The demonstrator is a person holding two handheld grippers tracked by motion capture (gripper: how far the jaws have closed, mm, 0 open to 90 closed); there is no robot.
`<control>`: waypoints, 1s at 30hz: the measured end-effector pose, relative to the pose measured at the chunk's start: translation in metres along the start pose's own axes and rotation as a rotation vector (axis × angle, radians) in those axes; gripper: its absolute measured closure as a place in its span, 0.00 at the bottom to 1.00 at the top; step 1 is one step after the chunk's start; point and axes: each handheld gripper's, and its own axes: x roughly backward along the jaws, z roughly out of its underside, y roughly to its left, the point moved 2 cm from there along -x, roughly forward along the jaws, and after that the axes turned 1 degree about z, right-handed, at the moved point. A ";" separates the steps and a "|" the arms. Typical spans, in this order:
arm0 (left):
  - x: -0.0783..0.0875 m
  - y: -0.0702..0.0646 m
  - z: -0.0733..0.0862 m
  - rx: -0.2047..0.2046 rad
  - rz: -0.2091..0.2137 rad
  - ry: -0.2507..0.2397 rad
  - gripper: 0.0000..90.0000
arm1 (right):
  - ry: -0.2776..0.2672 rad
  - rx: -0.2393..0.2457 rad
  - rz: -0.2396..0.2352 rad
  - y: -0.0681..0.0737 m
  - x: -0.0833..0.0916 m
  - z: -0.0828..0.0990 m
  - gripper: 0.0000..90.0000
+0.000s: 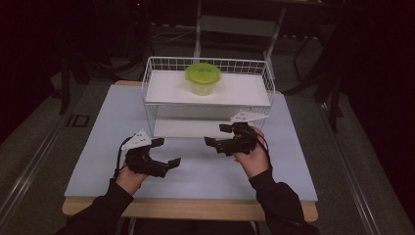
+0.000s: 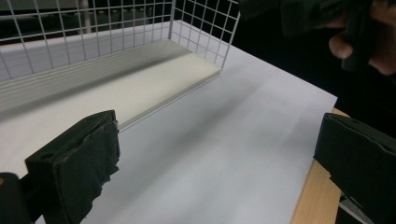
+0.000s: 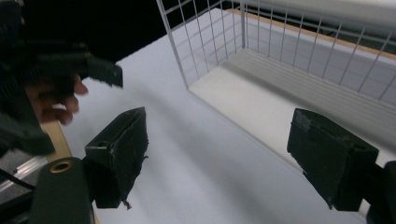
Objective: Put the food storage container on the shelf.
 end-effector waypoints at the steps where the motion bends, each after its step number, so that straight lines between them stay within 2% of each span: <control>1: 0.000 0.000 0.000 -0.001 0.002 0.003 0.01 | 0.006 0.009 0.002 0.001 0.001 0.004 0.22; 4: 0.002 -0.002 0.002 -0.003 0.005 0.012 0.01 | 0.017 0.036 0.007 0.002 0.003 0.013 0.21; 7: 0.005 -0.003 0.004 -0.013 0.006 0.017 0.01 | 0.022 0.004 -0.012 0.000 0.011 0.034 0.20; 8: 0.006 -0.003 0.005 -0.018 0.005 0.020 0.01 | 0.022 0.004 -0.012 0.000 0.011 0.034 0.20; 10: 0.008 -0.003 0.006 -0.029 -0.002 0.030 0.01 | 0.028 -0.001 -0.005 -0.002 0.015 0.045 0.20; 12: 0.013 -0.001 0.009 -0.022 -0.009 0.045 0.01 | 0.035 -0.020 -0.003 -0.006 0.022 0.062 0.20; 14: 0.014 -0.001 0.010 -0.020 -0.015 0.048 0.01 | 0.036 -0.023 0.006 -0.007 0.024 0.068 0.20; 15: 0.018 -0.002 0.012 -0.022 -0.021 0.050 0.01 | 0.044 -0.032 0.016 -0.011 0.028 0.077 0.20; 18: 0.022 -0.003 0.014 -0.033 -0.020 0.063 0.01 | 0.045 -0.042 0.021 -0.012 0.030 0.082 0.20; 19: 0.023 -0.003 0.015 -0.039 -0.022 0.068 0.01 | 0.055 -0.047 0.032 -0.015 0.035 0.092 0.20; 21: 0.026 -0.002 0.019 -0.042 -0.031 0.085 0.01 | 0.062 -0.053 0.036 -0.017 0.040 0.100 0.20; 23: 0.028 0.000 0.022 -0.034 -0.032 0.089 0.01 | 0.070 -0.045 0.054 -0.018 0.044 0.105 0.20; 27: 0.029 0.007 0.030 -0.013 -0.037 0.106 0.01 | 0.060 -0.044 0.061 -0.020 0.052 0.109 0.20; 30: 0.031 0.010 0.035 -0.007 -0.045 0.112 0.01 | 0.054 -0.027 0.068 -0.021 0.057 0.115 0.20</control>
